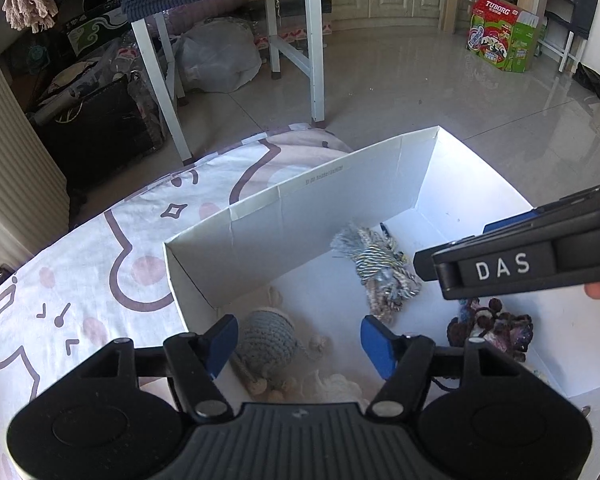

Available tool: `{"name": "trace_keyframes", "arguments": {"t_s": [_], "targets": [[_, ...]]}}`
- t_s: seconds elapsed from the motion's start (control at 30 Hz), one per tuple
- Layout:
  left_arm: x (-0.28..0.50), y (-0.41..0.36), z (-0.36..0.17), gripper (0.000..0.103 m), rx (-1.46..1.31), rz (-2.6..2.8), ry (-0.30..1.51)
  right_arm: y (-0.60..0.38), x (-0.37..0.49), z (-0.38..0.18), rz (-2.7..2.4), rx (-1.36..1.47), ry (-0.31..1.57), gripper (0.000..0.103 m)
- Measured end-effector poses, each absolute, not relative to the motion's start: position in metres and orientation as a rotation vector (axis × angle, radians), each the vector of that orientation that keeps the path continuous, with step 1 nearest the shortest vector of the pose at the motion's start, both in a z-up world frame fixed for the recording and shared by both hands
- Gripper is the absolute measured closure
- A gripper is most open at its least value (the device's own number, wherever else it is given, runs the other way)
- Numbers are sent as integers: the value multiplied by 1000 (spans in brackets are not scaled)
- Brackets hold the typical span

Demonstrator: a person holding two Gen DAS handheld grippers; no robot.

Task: Organize objects
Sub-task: 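Open the right tool dropping the rope toy while the left tool releases the mouse, then withdraw both tools upward from the box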

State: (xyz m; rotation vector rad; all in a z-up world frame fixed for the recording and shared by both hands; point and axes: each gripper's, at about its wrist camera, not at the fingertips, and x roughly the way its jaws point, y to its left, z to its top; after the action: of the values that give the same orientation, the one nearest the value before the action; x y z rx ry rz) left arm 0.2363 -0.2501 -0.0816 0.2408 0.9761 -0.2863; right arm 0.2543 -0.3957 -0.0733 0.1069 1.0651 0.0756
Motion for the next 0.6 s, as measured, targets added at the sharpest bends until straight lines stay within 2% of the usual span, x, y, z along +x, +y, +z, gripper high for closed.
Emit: {"name": "trace_keyframes", "arguments": {"t_s": [0.6], "targets": [[222, -253, -65, 34, 226, -293, 982, -404, 234, -54, 80, 107, 1031, 39]]}}
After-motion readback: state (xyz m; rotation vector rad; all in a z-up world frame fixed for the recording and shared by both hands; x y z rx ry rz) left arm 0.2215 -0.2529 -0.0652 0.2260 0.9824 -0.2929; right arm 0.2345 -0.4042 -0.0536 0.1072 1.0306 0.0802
